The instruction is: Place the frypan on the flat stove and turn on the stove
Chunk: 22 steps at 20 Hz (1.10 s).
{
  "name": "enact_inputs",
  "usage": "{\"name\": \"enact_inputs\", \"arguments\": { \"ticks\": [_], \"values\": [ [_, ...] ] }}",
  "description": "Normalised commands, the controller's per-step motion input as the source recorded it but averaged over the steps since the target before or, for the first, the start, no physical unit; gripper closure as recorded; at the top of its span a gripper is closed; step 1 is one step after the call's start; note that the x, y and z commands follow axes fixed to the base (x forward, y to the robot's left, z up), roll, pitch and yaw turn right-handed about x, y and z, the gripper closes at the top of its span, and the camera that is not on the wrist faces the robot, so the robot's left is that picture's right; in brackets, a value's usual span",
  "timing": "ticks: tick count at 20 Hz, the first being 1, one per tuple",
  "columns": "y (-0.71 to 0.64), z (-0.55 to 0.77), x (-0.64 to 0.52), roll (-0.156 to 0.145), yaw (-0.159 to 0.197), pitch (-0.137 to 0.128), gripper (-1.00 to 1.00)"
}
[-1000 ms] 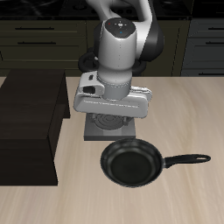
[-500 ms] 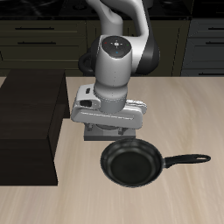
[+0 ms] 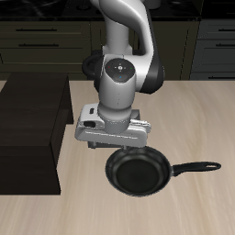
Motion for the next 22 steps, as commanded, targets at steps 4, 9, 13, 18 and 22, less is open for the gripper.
{"name": "enact_inputs", "arguments": {
  "ticks": [4, 9, 13, 18, 22],
  "values": [
    [-0.09, -0.31, 0.04, -0.002, -0.02, 0.047, -1.0],
    [0.01, -0.23, 0.03, 0.003, -0.013, 0.035, -1.0],
    [0.0, -0.41, 0.1, 0.024, 0.011, 0.101, -1.0],
    [-0.13, -0.33, 0.02, -0.016, -0.08, 0.067, 1.0],
    [0.0, -0.04, -0.05, 0.025, -0.021, -0.002, 1.0]
  ]
}}
